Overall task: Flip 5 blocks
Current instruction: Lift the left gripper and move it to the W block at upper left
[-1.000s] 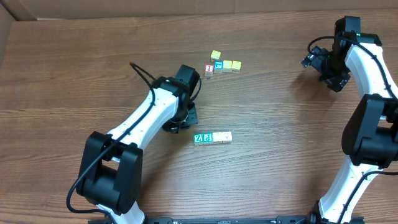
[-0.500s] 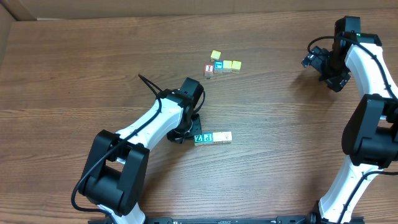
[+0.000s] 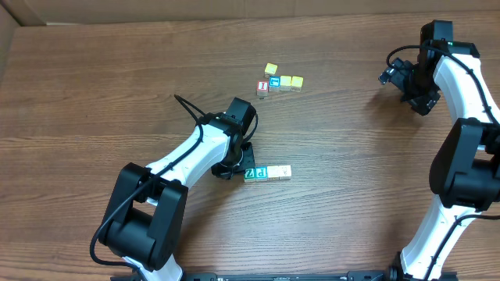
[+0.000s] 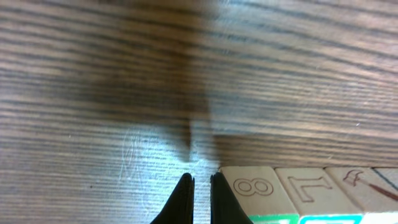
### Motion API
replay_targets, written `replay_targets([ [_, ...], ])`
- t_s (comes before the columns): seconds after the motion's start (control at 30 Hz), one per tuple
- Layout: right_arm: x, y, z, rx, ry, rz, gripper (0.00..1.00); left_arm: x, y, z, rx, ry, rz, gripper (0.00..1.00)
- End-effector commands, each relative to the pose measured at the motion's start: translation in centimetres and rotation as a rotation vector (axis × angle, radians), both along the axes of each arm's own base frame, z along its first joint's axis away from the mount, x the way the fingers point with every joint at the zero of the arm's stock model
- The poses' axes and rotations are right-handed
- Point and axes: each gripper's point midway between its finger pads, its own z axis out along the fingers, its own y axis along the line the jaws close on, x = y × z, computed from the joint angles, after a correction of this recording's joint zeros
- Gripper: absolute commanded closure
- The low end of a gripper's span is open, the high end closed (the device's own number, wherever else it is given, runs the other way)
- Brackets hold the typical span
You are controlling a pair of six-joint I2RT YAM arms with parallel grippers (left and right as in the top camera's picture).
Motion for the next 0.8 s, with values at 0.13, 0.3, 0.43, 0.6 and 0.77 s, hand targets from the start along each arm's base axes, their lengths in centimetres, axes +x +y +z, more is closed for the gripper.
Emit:
replay_targets([
  [0.13, 0.7, 0.0, 1.9, -0.009, -0.051, 0.005, 0.00, 0.1, -0.5, 0.5, -0.019, -0.020, -0.001, 0.96],
  [0.3, 0.7, 0.0, 1.9, -0.009, -0.051, 0.005, 0.00, 0.1, -0.5, 0.5, -0.023, -0.017, -0.002, 0.96],
  [0.43, 0.7, 0.0, 1.9, -0.009, -0.051, 0.005, 0.00, 0.5, -0.3, 0.9, -0.026, -0.024, -0.006, 0.96],
  [0.6, 0.7, 0.0, 1.9, -0.009, -0.051, 0.005, 0.00, 3.2, 0.8, 3.6, -0.023, -0.076, -0.003, 0.96],
  [0.77, 0.7, 0.0, 1.9, -0.009, -0.051, 0.005, 0.00, 7.9, 3.4, 8.5, 0.008, -0.196, 0.058, 0.89],
])
